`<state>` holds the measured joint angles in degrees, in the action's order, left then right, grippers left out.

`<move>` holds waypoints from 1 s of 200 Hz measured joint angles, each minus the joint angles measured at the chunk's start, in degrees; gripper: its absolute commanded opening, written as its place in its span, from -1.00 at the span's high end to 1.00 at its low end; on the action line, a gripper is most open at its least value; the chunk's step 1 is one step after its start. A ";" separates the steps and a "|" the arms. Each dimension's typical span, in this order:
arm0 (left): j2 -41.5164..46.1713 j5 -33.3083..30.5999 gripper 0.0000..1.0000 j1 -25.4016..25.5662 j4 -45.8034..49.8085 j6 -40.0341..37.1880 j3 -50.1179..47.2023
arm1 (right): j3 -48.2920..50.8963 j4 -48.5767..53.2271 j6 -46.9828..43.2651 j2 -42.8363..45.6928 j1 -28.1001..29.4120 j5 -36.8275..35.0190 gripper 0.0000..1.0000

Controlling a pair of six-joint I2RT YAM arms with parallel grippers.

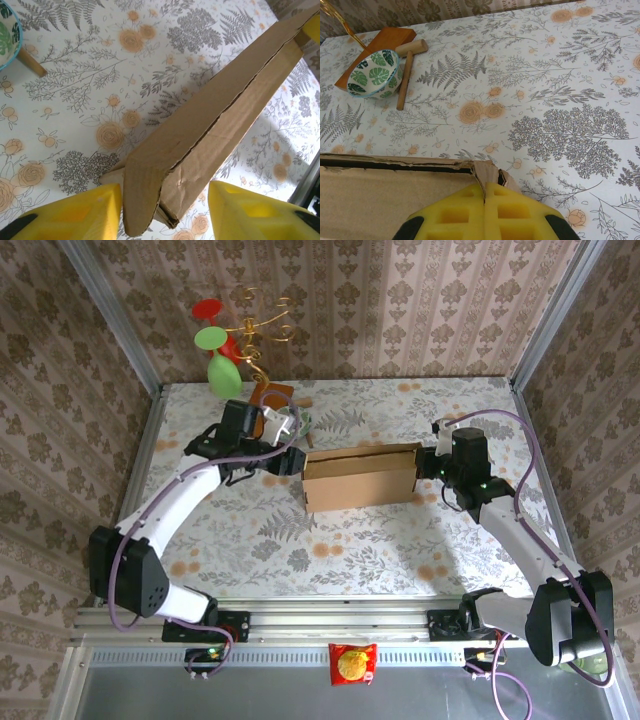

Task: Fold the paper box

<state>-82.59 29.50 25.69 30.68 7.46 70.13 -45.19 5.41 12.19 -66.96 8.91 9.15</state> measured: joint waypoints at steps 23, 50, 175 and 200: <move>-1.55 -0.31 0.20 0.11 0.72 -0.22 0.90 | 0.00 0.00 0.00 0.00 0.00 0.00 1.00; -1.88 -1.05 0.29 0.11 1.36 -0.61 1.03 | 0.00 0.00 0.00 0.00 0.00 -0.02 1.00; -2.08 -2.99 0.77 2.75 3.19 2.01 1.64 | 0.00 0.00 0.00 0.00 0.00 -0.83 1.00; -2.14 -3.02 0.78 2.80 3.21 2.91 1.66 | 0.00 0.00 0.00 0.00 0.00 -1.03 1.00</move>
<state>-84.73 26.48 28.49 33.89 10.37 71.79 -45.19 5.41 12.19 -66.96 8.91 8.12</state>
